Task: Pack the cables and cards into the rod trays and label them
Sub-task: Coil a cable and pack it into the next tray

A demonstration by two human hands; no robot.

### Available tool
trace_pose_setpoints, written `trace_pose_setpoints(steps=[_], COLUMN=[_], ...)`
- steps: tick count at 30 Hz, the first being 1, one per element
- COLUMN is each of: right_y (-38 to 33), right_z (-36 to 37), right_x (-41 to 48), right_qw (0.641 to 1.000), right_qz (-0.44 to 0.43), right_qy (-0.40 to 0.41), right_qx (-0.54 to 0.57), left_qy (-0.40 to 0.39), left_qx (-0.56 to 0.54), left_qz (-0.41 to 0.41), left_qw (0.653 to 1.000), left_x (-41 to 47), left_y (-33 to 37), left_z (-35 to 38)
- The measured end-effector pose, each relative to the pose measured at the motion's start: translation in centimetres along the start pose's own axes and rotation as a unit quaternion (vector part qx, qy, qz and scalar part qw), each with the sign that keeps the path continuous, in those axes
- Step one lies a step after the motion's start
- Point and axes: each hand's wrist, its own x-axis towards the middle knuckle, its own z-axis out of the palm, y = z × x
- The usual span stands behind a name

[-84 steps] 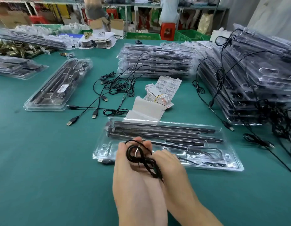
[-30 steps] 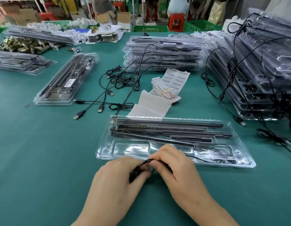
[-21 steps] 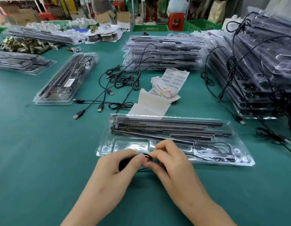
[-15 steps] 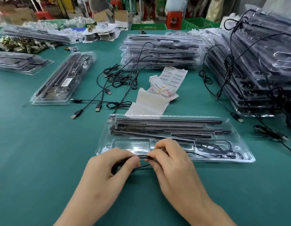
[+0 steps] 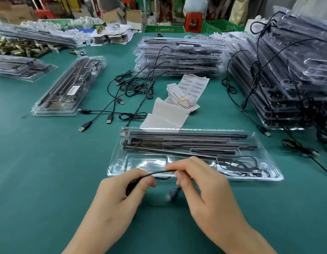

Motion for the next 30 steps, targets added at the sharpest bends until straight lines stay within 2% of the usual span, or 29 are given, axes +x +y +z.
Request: trace_pose_setpoints(steps=[3,7,9,12,17,20,23,26,30], right_y=[-0.2,0.1,-0.1,-0.3,-0.2,0.1,0.1,0.2,0.2], right_z=[-1.0,-1.2,-1.0,-0.8,-0.3,0.5,1.0,1.4,1.4], right_x=[0.3,1.0,1.1,1.2,1.2,1.0,1.0,1.0,1.2], right_qw=[0.999,0.982,0.972,0.970,0.953,0.948,0.960,0.979,0.988], right_qz=[0.023,0.032,0.030,-0.002,-0.021,-0.059,-0.071,-0.035,0.018], right_qy=[-0.026,-0.151,-0.185,-0.158,-0.153,-0.117,-0.080,-0.060,-0.052], right_qx=[0.020,-0.110,-0.145,-0.187,-0.259,-0.289,-0.260,-0.192,-0.147], left_qy=[-0.021,-0.041,-0.050,-0.051,-0.050,-0.053,-0.048,-0.041,-0.083], left_qx=[-0.001,-0.016,-0.030,-0.053,-0.016,-0.018,-0.035,-0.059,-0.036], left_qz=[-0.014,-0.027,-0.029,-0.034,-0.015,-0.007,0.001,0.005,0.028], left_qw=[1.000,0.999,0.998,0.997,0.998,0.998,0.998,0.997,0.996], left_x=[0.0,0.0,0.0,0.0,0.1,0.1,0.1,-0.1,-1.2], left_y=[-0.1,-0.1,-0.1,-0.1,0.1,0.2,0.3,0.3,-0.6], left_z=[-0.2,-0.9,-1.1,-1.1,-1.2,-1.2,-0.8,-0.6,-1.4])
